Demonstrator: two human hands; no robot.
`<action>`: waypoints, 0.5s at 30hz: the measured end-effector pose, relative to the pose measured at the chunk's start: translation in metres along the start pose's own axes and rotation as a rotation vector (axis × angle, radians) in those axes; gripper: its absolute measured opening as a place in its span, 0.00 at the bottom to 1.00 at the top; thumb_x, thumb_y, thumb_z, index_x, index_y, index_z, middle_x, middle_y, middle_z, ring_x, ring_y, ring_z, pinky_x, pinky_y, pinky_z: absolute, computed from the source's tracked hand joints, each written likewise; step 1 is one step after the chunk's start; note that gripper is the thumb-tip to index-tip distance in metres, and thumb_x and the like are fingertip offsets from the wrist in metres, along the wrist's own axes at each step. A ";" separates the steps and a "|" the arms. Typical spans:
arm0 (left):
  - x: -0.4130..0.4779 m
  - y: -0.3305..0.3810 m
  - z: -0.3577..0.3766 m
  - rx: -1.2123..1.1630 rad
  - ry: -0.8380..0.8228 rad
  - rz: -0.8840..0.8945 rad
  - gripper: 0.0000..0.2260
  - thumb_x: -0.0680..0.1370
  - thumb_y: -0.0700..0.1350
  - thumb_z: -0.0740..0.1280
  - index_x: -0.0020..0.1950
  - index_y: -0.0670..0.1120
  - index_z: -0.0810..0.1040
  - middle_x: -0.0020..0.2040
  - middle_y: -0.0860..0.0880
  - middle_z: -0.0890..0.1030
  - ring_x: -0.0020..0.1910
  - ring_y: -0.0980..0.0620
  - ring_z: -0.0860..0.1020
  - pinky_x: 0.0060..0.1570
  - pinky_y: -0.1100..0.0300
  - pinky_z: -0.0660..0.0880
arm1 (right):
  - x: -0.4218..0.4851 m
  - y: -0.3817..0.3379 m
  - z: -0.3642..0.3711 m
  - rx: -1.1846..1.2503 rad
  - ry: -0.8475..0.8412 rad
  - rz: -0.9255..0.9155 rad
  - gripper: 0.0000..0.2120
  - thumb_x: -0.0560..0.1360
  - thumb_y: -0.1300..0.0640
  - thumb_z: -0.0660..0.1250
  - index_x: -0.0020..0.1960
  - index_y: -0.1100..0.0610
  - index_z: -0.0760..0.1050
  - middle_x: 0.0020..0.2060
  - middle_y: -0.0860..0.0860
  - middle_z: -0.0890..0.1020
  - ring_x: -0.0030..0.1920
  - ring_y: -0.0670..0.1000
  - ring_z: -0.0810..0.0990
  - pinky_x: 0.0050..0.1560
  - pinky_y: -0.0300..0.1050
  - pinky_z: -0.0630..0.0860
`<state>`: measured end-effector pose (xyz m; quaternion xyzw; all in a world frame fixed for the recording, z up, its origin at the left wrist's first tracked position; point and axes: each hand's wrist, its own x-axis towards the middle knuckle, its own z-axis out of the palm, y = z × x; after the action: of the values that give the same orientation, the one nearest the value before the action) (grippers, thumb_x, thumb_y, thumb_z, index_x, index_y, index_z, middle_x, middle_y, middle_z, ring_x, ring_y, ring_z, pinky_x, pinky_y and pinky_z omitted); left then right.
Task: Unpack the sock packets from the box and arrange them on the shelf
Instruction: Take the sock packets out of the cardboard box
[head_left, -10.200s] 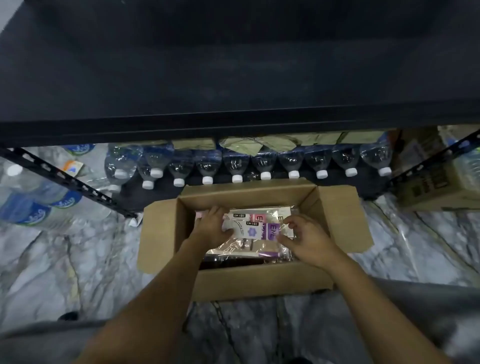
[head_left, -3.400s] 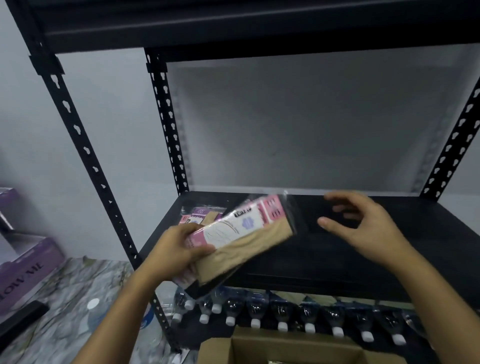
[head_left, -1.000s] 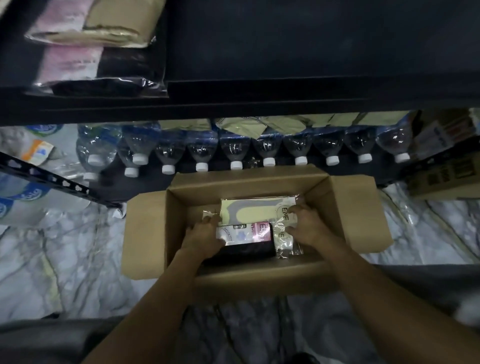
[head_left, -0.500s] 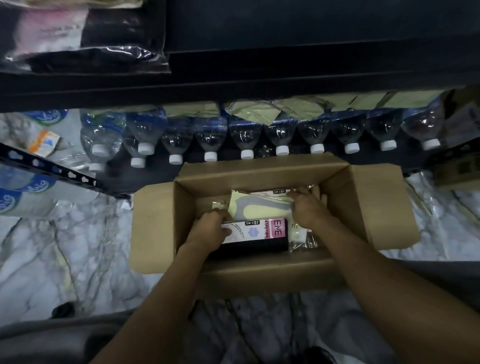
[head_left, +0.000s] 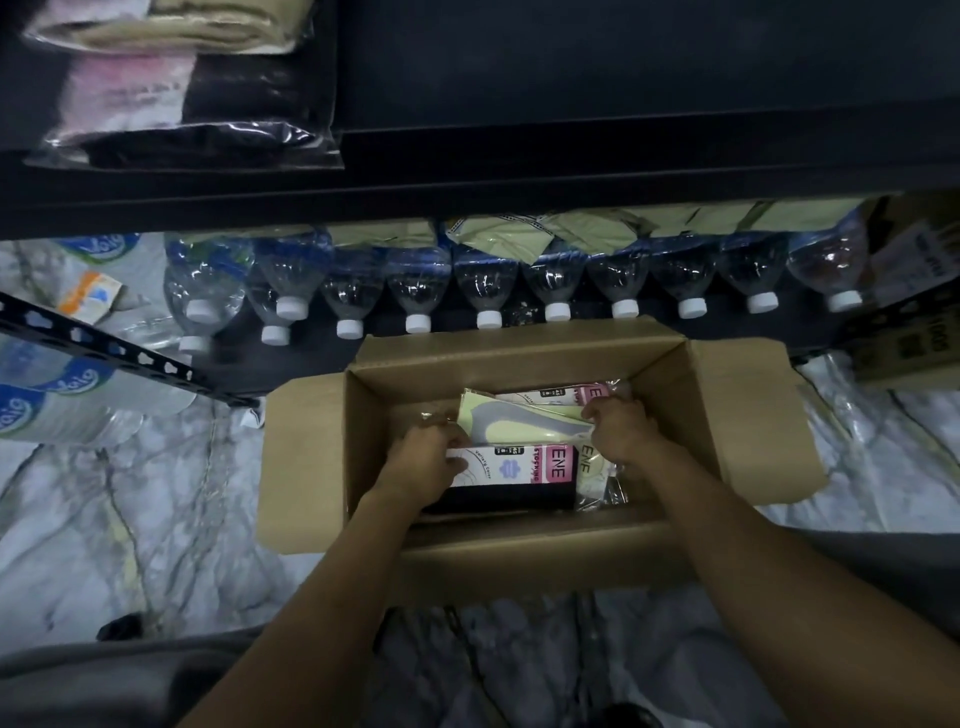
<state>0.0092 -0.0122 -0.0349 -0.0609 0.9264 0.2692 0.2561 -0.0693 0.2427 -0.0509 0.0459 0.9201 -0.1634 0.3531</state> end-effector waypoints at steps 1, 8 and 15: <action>0.002 0.003 -0.001 0.027 0.008 0.018 0.12 0.76 0.46 0.70 0.59 0.50 0.80 0.64 0.49 0.76 0.65 0.47 0.72 0.64 0.54 0.68 | 0.000 0.001 -0.001 0.015 0.000 -0.001 0.18 0.74 0.62 0.62 0.62 0.50 0.76 0.71 0.55 0.67 0.71 0.58 0.62 0.71 0.54 0.63; 0.013 0.015 -0.001 0.124 -0.047 0.026 0.15 0.77 0.48 0.67 0.64 0.54 0.77 0.70 0.50 0.72 0.70 0.45 0.67 0.68 0.49 0.63 | -0.002 0.003 -0.001 0.037 -0.014 -0.038 0.07 0.76 0.52 0.62 0.50 0.48 0.78 0.69 0.55 0.70 0.71 0.60 0.61 0.70 0.56 0.62; 0.003 0.008 -0.002 0.016 -0.128 -0.026 0.10 0.71 0.51 0.70 0.52 0.59 0.77 0.55 0.52 0.80 0.57 0.45 0.78 0.59 0.47 0.74 | -0.001 0.000 -0.003 0.151 -0.009 -0.044 0.08 0.70 0.52 0.73 0.34 0.48 0.76 0.55 0.51 0.78 0.66 0.57 0.69 0.68 0.56 0.66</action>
<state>0.0038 -0.0060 -0.0314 -0.0536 0.9093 0.2616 0.3191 -0.0700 0.2438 -0.0484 0.0515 0.9043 -0.2402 0.3490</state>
